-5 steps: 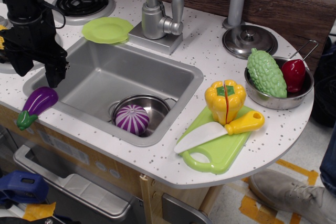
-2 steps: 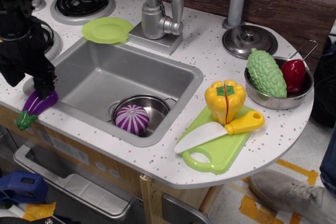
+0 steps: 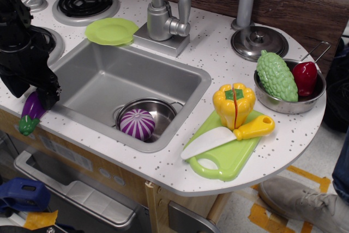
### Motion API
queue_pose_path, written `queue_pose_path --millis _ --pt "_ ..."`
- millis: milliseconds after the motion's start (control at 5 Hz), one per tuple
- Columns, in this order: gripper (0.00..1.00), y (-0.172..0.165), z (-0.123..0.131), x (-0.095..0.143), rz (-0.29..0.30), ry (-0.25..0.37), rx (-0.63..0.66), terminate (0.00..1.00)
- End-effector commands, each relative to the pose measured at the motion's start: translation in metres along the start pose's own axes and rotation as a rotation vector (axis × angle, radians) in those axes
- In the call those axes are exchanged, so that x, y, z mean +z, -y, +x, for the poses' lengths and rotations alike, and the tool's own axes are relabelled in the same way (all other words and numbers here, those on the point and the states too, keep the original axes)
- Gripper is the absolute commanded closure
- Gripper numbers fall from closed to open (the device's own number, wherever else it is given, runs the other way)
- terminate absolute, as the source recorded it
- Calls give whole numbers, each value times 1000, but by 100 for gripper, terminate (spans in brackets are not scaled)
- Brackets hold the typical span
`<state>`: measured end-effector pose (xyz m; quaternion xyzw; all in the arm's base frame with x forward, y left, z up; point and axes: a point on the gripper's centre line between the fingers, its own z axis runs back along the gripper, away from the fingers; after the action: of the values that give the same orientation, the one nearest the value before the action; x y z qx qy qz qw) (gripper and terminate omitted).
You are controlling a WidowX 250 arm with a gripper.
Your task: Put eggplant on plate
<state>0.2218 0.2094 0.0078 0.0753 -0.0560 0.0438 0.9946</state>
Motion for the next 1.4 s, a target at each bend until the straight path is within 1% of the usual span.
queue_pose_path --millis 0,200,400,600,800,1000,1200 --pt "0 -4 4 -2 -16 16 25 0" --pt "100 -4 7 -3 -18 16 28 0" --pt "100 -8 16 13 16 8 8 0" --pt "100 -22 42 30 64 28 -41 0" --pt "100 -28 68 38 94 70 -62 0" --pt "100 -29 103 39 109 128 -86 0" --pt "100 -30 138 42 119 183 -143 0"
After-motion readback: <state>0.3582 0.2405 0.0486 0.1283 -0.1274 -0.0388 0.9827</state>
